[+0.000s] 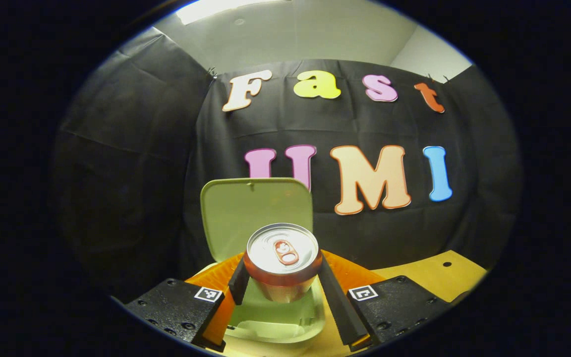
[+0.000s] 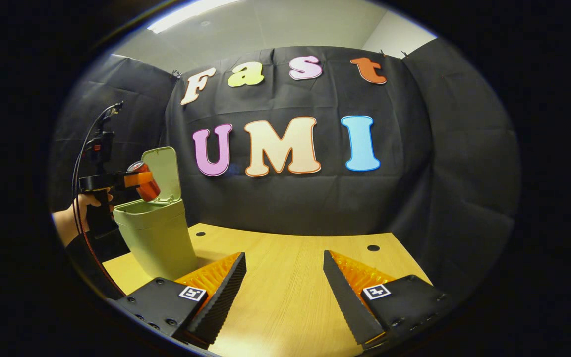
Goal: Press the lid of the desktop garbage bin to open it, pick up the crumpled paper on the desktop and throw it into the bin, then pick up the pop can on the desktop and drop it into the bin, and finally close the garbage bin lid.
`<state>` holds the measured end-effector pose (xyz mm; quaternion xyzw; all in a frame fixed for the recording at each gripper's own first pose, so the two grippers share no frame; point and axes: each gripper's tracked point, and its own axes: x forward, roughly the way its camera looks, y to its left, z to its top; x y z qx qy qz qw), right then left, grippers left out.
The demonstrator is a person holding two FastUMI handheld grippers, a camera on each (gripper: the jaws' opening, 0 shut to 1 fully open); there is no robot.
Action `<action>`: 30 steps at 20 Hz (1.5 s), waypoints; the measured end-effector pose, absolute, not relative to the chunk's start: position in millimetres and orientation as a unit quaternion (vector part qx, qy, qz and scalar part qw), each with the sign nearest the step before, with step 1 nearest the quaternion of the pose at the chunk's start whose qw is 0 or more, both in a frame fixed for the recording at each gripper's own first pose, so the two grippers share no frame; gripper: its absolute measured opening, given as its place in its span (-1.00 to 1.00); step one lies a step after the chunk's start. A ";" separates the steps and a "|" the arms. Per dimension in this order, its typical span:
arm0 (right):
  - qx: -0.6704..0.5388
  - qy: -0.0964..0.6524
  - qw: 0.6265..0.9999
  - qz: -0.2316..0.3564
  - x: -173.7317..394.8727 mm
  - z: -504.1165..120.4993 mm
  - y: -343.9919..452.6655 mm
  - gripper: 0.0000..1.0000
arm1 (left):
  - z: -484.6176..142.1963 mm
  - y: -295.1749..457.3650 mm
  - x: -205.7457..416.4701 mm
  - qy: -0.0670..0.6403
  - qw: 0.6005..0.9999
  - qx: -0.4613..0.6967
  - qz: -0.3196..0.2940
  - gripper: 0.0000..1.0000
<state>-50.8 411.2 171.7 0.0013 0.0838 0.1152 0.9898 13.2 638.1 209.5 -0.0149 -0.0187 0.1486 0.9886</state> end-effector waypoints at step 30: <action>0.006 0.083 0.995 0.061 -52.7 151.2 508.4 0.96 | 326.6 694.5 125.5 -0.019 1.000 -0.009 0.023 0.83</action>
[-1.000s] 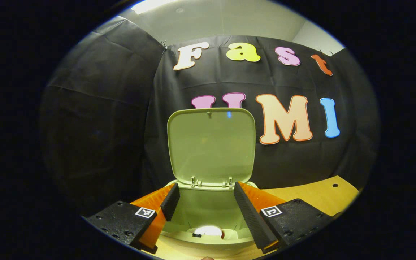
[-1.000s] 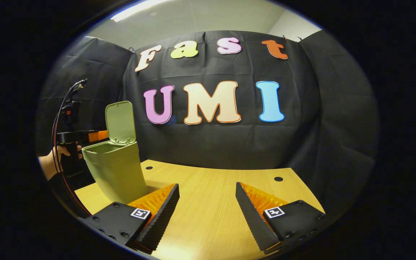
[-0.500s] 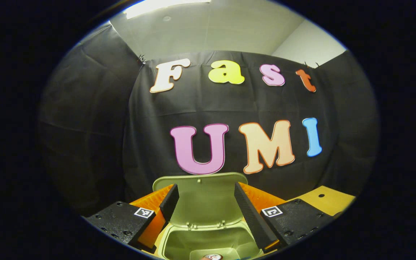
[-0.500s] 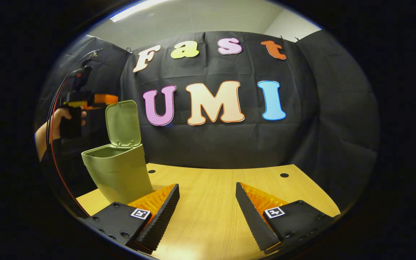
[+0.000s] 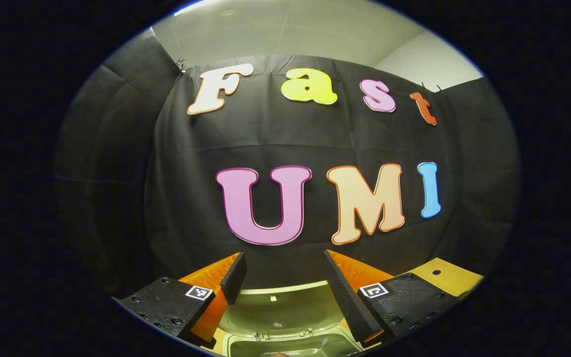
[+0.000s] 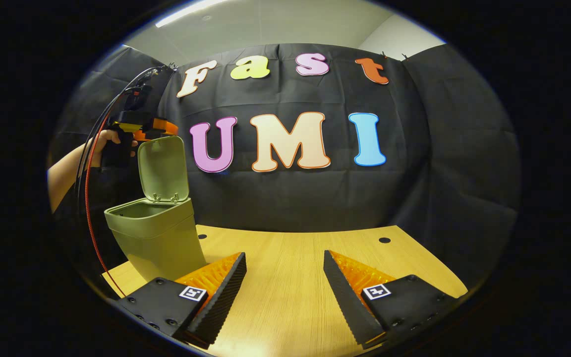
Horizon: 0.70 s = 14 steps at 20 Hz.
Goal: Press the lid of the desktop garbage bin to open it, pick up the crumpled paper on the desktop and throw it into the bin, then pick up the pop can on the desktop and drop it into the bin, and finally close the garbage bin lid.
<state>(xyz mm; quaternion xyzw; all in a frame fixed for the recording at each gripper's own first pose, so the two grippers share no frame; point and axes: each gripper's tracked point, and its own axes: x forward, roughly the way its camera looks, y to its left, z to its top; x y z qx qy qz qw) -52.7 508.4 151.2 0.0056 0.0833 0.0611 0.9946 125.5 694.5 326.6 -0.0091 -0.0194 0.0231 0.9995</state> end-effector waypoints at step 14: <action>0.005 0.084 0.990 0.114 -48.4 159.1 514.7 0.96 | 294.3 670.8 36.3 -0.028 0.998 -0.029 0.037 0.87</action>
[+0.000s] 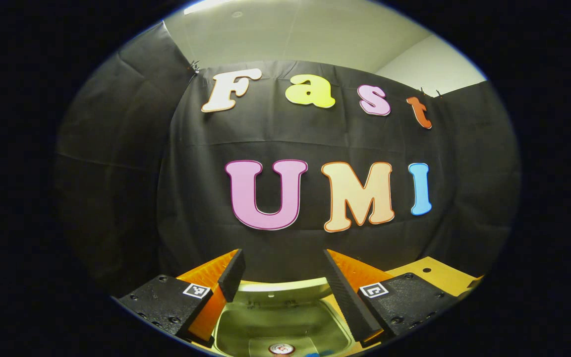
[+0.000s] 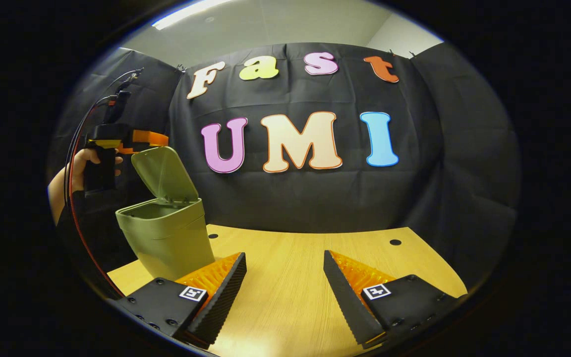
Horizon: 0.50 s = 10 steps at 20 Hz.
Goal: Press the lid of the desktop garbage bin to open it, pick up the crumpled paper on the desktop and throw it into the bin, then pick up the pop can on the desktop and drop it into the bin, and finally close the garbage bin lid.
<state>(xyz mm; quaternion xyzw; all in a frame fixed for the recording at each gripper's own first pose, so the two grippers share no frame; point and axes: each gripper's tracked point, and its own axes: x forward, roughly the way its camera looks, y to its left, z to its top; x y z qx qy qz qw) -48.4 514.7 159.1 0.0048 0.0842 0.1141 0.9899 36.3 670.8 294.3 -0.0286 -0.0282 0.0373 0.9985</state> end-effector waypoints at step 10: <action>0.000 0.087 0.986 0.143 -57.6 160.0 532.8 0.96 | 227.7 657.3 -2.5 0.017 0.998 -0.049 0.033 0.85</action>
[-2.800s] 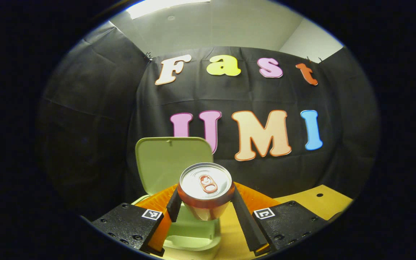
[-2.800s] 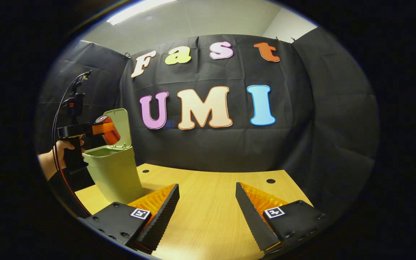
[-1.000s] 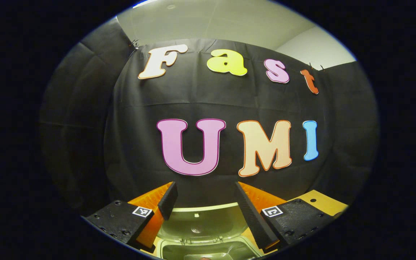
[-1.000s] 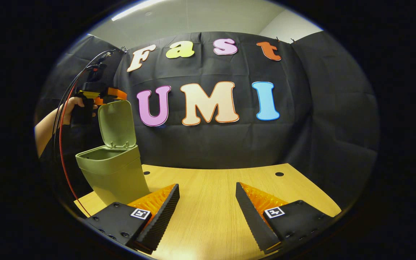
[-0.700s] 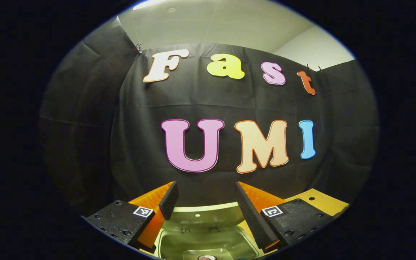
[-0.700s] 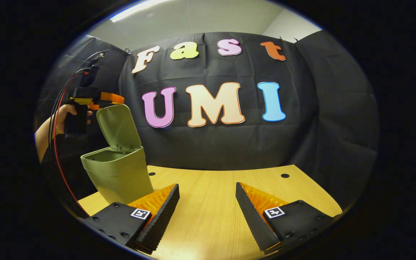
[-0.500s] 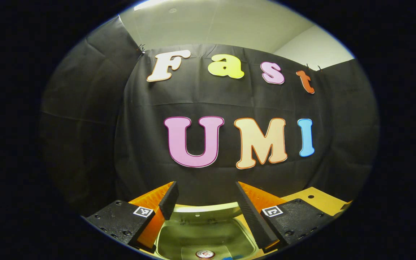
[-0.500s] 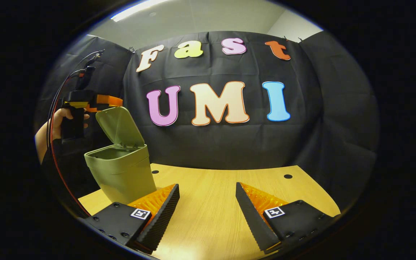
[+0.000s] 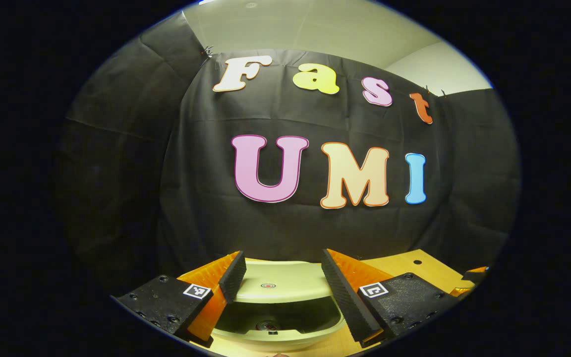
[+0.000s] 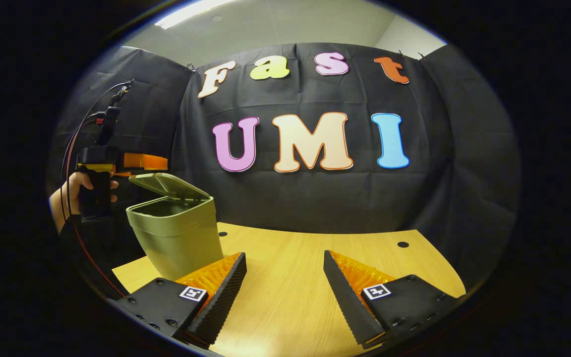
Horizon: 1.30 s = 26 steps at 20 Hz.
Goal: Press the lid of the desktop garbage bin to open it, pick up the crumpled paper on the desktop and throw it into the bin, then pick up the pop can on the desktop and drop it into the bin, and finally close the garbage bin lid.
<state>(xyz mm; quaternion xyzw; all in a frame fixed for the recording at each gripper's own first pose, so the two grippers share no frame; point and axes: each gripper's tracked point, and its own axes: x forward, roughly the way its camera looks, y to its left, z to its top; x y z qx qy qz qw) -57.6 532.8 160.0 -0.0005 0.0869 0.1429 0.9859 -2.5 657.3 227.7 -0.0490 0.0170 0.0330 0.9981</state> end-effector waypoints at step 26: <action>0.013 0.097 0.984 0.150 -64.4 155.2 553.2 0.96 | 147.2 644.0 -22.5 0.068 0.996 -0.049 0.027 0.87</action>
